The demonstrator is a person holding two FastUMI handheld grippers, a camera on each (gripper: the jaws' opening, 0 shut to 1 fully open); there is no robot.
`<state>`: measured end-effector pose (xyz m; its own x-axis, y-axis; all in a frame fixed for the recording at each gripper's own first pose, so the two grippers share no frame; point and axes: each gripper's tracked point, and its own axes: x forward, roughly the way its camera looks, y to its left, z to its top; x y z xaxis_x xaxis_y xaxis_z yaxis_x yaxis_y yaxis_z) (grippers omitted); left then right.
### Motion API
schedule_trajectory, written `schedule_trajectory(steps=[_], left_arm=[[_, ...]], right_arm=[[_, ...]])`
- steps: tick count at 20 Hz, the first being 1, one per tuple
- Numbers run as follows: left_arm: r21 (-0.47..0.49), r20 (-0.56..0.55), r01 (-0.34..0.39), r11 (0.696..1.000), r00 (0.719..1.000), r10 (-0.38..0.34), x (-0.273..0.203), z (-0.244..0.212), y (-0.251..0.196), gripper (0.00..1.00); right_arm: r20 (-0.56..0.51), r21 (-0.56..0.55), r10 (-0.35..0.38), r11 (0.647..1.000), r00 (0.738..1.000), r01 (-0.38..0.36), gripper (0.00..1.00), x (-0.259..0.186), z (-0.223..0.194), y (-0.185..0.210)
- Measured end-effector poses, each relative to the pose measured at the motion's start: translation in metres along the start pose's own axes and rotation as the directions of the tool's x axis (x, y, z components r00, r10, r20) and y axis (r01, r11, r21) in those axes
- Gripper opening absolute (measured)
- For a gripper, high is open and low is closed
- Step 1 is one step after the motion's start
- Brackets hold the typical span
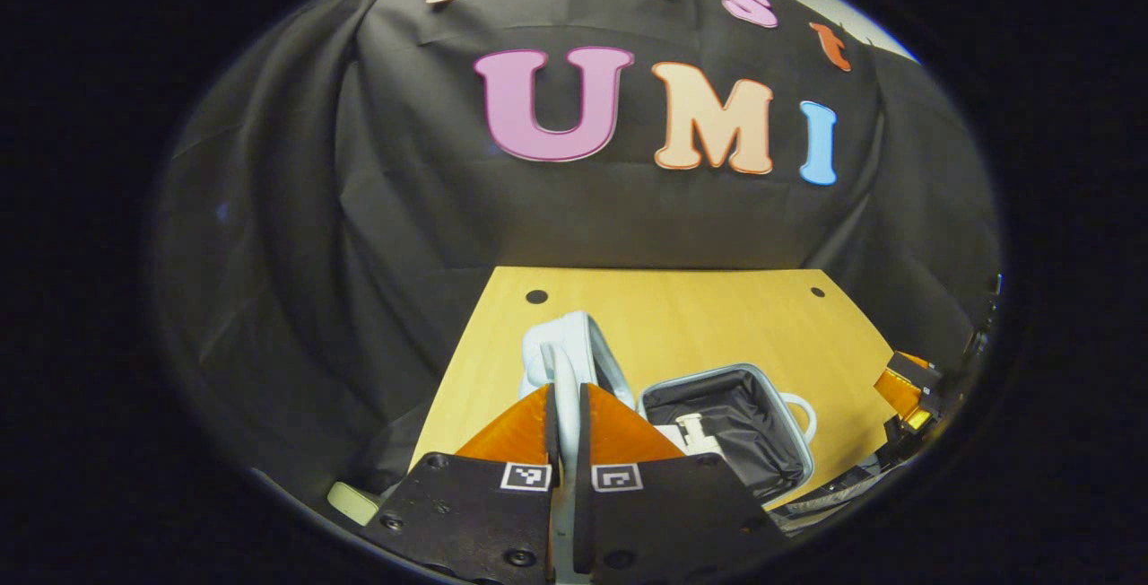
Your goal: First open the suitcase, pack the skin care products into it, and then close the suitcase.
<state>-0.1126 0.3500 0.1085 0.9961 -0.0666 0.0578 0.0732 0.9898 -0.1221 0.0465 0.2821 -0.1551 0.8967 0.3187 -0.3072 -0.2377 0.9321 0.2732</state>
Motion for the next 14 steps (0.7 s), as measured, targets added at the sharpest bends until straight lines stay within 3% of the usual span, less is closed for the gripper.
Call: schedule_trajectory(steps=[4, 8, 9, 10, 14], left_arm=[[0.026, 0.024, 0.049, 0.998, 0.998, -0.050, 0.004, 0.013, -0.041, 0.02], [0.035, 0.045, 0.142, 0.989, 0.989, -0.143, 0.006, 0.024, -0.093, 0.02], [0.032, 0.047, 0.172, 0.985, 0.984, -0.173, 0.007, 0.025, -0.108, 0.02], [0.026, 0.046, 0.206, 0.978, 0.977, -0.207, 0.014, 0.026, -0.123, 0.02], [0.006, 0.036, 0.341, 0.940, 0.939, -0.341, 0.020, 0.022, -0.193, 0.05]], right_arm=[[0.017, 0.010, -0.038, 0.999, 0.999, 0.038, 0.98, -0.017, 0.004, -0.021], [0.023, 0.025, -0.070, 0.997, 0.997, 0.070, 0.98, -0.033, 0.004, -0.038], [0.023, 0.025, -0.077, 0.997, 0.997, 0.076, 0.93, -0.037, 0.003, -0.042], [0.024, 0.025, -0.082, 0.996, 0.996, 0.082, 0.98, -0.041, 0.004, -0.046], [0.031, 0.026, -0.119, 0.993, 0.992, 0.119, 0.98, -0.057, 0.005, -0.071]])
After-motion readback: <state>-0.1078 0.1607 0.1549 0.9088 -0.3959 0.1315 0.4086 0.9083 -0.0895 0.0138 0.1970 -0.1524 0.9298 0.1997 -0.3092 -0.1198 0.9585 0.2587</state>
